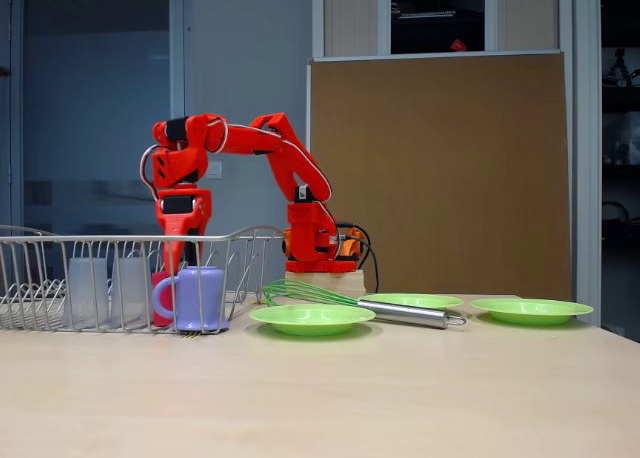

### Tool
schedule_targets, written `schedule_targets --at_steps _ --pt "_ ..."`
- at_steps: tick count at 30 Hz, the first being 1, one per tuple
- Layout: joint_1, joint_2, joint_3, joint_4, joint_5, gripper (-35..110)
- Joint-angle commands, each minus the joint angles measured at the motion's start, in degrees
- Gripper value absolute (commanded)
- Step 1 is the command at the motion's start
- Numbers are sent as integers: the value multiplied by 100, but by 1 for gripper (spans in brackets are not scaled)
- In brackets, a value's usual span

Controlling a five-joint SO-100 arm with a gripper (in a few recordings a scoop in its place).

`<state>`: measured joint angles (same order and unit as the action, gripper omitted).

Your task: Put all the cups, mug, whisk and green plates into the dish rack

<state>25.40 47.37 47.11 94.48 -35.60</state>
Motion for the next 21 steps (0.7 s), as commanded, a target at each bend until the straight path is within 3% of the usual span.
schedule_targets --at_steps 1,11,16,21 --pt "0 185 -316 246 -97 43" --pt "0 527 -1459 1063 -299 38" --pt "-281 1608 -773 1063 -220 36" --pt "-932 2593 492 914 510 35"
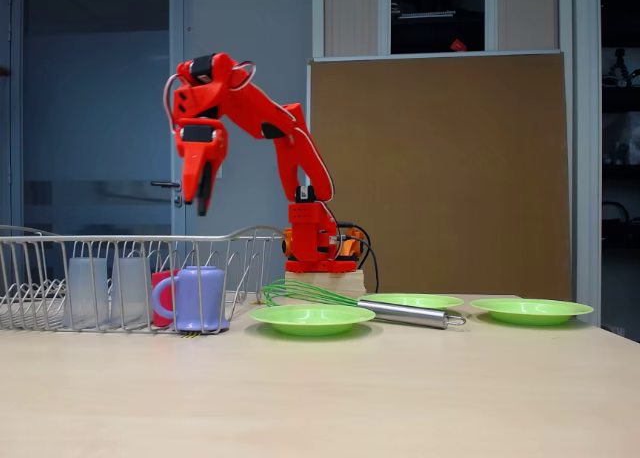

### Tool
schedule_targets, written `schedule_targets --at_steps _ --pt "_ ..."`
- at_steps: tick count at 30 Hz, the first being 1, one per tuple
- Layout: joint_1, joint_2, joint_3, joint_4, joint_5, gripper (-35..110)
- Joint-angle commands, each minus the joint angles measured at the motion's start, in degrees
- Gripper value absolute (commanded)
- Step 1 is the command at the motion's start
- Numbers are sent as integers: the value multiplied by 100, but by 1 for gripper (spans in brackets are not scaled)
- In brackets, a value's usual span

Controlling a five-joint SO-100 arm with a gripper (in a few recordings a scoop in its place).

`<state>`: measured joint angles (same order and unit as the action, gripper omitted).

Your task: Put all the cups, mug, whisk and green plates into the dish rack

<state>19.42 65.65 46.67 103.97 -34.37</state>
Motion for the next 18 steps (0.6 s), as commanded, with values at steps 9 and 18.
schedule_targets --at_steps 9,18 --pt "-2241 1802 2294 -431 3190 34" --pt "-4280 1485 3296 -2065 6434 33"
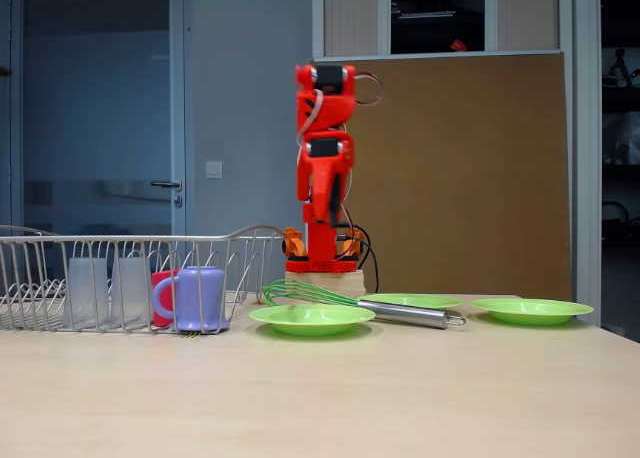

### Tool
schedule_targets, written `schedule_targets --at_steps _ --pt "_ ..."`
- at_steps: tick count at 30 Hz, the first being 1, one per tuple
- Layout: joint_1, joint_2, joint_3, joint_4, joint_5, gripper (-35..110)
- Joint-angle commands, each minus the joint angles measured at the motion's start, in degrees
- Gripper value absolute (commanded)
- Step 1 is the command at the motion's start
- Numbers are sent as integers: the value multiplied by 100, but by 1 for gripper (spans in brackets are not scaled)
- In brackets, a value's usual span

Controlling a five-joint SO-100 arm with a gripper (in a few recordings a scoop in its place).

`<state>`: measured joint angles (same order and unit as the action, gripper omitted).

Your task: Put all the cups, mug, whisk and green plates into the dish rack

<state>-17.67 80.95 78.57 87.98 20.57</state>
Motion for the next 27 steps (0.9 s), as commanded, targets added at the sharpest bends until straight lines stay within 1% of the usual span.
schedule_targets --at_steps 1,5,10,13,22,27 --pt "-747 -202 53 -580 1239 33" --pt "-1266 -729 -105 -1011 2065 33" --pt "-1547 -1011 193 -1573 2522 32" --pt "-1529 -896 624 -1872 2479 31" --pt "-1274 -431 1934 -2575 1907 30" --pt "-1143 -413 2232 -2909 1679 29"
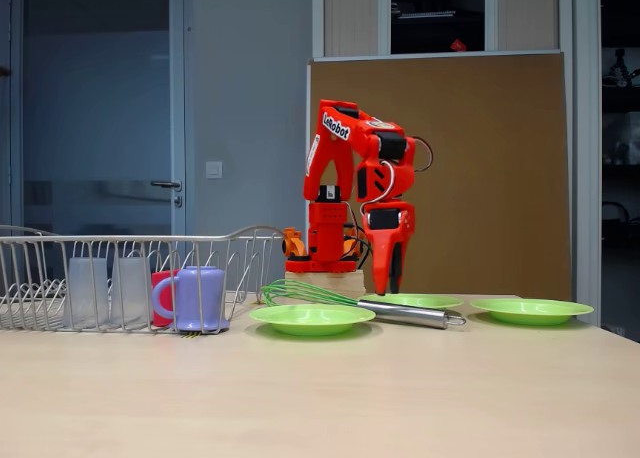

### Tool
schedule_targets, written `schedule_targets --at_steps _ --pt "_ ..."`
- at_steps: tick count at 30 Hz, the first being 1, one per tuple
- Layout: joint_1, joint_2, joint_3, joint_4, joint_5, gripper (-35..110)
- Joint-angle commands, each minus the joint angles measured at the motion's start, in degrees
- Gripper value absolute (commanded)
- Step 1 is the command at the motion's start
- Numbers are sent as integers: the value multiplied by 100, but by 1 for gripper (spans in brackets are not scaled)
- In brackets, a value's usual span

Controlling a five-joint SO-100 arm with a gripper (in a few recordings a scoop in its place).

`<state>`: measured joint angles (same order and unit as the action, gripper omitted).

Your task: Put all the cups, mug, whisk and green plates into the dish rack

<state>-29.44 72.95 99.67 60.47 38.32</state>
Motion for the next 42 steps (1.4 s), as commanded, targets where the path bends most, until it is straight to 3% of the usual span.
schedule_targets --at_steps 1,11,30,42 --pt "62 387 141 -211 -149 29" --pt "176 185 264 -712 -466 29" --pt "-114 413 1230 -1661 -70 29" --pt "-70 193 1354 -2092 -114 19"
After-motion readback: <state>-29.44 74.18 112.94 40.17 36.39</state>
